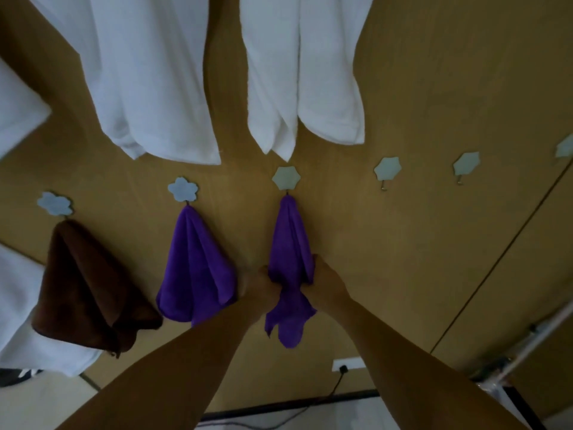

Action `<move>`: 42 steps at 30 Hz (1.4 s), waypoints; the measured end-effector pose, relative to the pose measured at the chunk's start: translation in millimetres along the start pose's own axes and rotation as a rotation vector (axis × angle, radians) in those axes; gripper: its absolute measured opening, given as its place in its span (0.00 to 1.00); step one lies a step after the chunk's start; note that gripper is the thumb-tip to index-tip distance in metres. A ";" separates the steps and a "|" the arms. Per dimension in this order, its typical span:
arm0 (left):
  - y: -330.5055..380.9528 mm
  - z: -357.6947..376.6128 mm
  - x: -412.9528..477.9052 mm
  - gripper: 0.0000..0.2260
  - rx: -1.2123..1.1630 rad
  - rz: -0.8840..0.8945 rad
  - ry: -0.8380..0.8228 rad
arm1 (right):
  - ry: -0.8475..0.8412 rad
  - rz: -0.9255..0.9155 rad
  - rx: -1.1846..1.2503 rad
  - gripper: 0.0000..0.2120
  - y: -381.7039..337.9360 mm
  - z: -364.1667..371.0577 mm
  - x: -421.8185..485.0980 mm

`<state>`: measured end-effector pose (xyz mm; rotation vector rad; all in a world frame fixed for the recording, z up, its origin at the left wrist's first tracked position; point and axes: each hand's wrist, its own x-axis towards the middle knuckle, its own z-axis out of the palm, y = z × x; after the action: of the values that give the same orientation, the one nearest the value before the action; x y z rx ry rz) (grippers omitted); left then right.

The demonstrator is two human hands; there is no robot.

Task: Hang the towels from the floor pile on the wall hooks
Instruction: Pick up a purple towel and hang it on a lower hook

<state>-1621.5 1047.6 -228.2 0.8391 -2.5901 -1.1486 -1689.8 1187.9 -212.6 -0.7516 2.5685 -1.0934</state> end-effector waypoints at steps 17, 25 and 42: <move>-70.2 19.2 -83.1 0.30 0.436 0.339 -0.741 | 0.295 0.517 -0.131 0.37 21.6 51.8 -193.5; -16.8 76.8 -204.3 0.31 0.522 0.701 -0.970 | 0.459 0.850 -0.180 0.30 48.4 45.4 -375.6; -86.5 193.3 -560.3 0.29 0.870 1.109 -1.455 | 0.637 1.571 0.225 0.19 78.5 187.7 -767.8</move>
<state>-1197.8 1438.1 -391.7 -1.9911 -3.4417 -0.0688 -998.7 1543.0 -378.0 1.6359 2.2063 -0.9336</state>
